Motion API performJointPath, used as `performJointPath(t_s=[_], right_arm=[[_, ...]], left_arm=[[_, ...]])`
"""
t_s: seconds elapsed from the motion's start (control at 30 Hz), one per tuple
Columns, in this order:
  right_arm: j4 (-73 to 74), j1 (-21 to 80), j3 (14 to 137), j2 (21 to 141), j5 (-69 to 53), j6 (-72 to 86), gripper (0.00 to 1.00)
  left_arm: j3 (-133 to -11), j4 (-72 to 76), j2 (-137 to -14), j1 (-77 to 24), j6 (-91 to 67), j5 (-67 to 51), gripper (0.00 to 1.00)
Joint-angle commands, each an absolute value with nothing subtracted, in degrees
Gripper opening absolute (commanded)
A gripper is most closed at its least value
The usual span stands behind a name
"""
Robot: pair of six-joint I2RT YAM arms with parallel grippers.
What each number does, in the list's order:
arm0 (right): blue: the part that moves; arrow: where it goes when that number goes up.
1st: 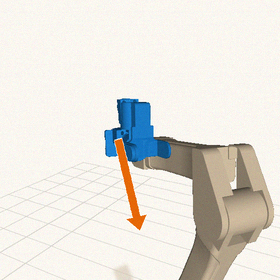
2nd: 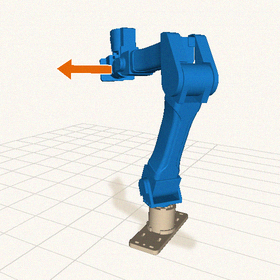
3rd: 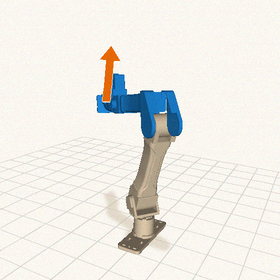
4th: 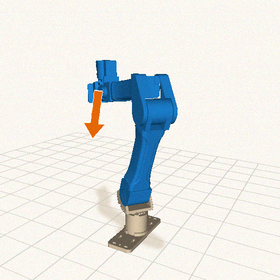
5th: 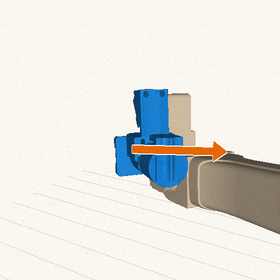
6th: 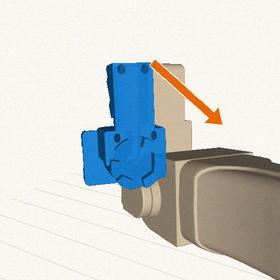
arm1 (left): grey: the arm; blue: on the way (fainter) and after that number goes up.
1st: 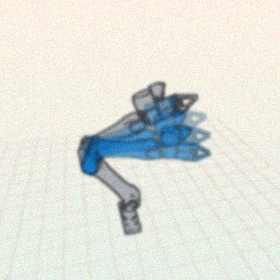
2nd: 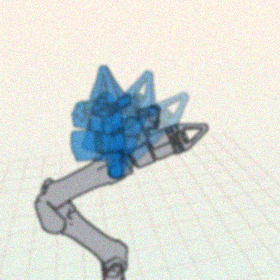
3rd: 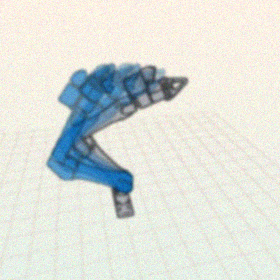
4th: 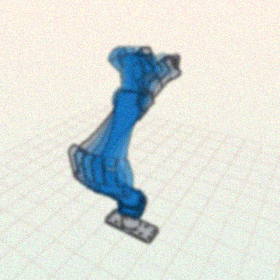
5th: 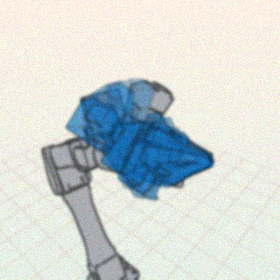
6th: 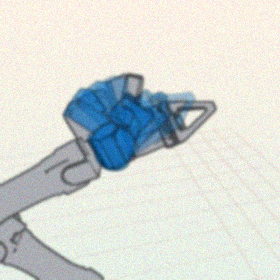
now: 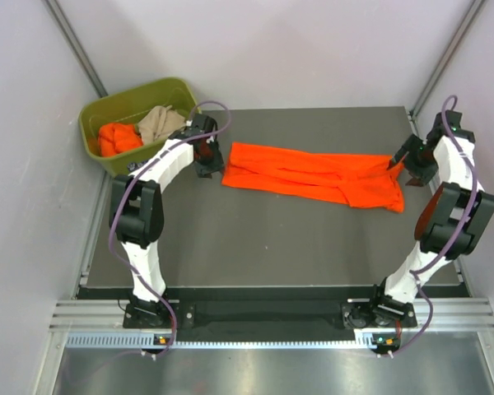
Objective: Fold and stack the t-shirts
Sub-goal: Fold the tshirt
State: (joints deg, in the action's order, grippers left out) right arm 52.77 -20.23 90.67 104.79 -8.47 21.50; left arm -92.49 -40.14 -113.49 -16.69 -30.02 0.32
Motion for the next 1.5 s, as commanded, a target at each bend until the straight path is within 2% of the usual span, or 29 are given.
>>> performJointPath(t_s=[0.0,0.1,0.17,0.27,0.33,0.4,0.43,0.47,0.57,0.93,1.13,1.23,1.33,1.4,1.47], right_arm=[[50.5,-16.2,83.6,97.0,-13.0,22.1,0.71],[46.7,-14.9,76.5,94.8,-14.9,24.4,0.65],[44.0,-15.1,72.3,93.1,-18.2,26.3,0.53],[39.0,-15.6,66.3,92.2,-20.5,29.0,0.4],[36.5,-15.6,63.6,92.5,-21.5,29.4,0.37],[35.9,-15.5,62.6,93.2,-21.3,29.5,0.38],[35.3,-15.6,62.4,93.8,-20.8,29.4,0.4],[35.3,-15.6,62.3,94.1,-20.3,29.2,0.48],[35.2,-15.6,63.0,95.3,-18.7,28.3,0.52],[32.5,-15.7,62.4,97.6,-16.1,29.2,0.48],[31.4,-15.7,63.9,98.9,-15.9,30.1,0.34],[30.9,-15.8,63.9,99.1,-15.9,30.3,0.24],[31.0,-15.7,64.0,99.1,-16.5,30.5,0.06],[31.1,-15.7,64.2,98.5,-17.0,30.9,0.01],[31.5,-15.6,64.9,98.1,-17.7,31.9,0.0]], left_arm=[[-89.2,-35.4,-108.1,-18.2,-27.9,-2.7,0.48],[-89.7,-34.6,-109.4,-18.6,-27.7,-3.5,0.47],[-90.0,-34.3,-110.2,-19.0,-27.7,-4.2,0.46],[-89.1,-32.5,-111.2,-19.7,-26.7,-4.8,0.46],[-88.9,-31.7,-111.5,-19.9,-26.5,-5.4,0.45],[-88.7,-31.1,-112.4,-20.0,-26.5,-6.7,0.45],[-88.8,-31.2,-112.8,-20.0,-26.5,-7.1,0.46],[-88.8,-31.1,-112.9,-20.0,-26.5,-7.5,0.45],[-88.4,-31.1,-112.4,-20.0,-26.5,-7.5,0.45],[-89.3,-32.6,-111.8,-20.1,-26.5,-8.5,0.45],[-89.3,-33.4,-111.0,-20.1,-26.4,-8.7,0.44],[-89.5,-33.7,-110.7,-20.1,-26.0,-8.4,0.44],[-89.6,-33.8,-110.6,-20.1,-25.9,-8.4,0.44],[-89.6,-33.8,-110.3,-20.1,-25.9,-8.5,0.44],[-89.6,-33.8,-110.1,-20.1,-25.8,-8.5,0.44]])
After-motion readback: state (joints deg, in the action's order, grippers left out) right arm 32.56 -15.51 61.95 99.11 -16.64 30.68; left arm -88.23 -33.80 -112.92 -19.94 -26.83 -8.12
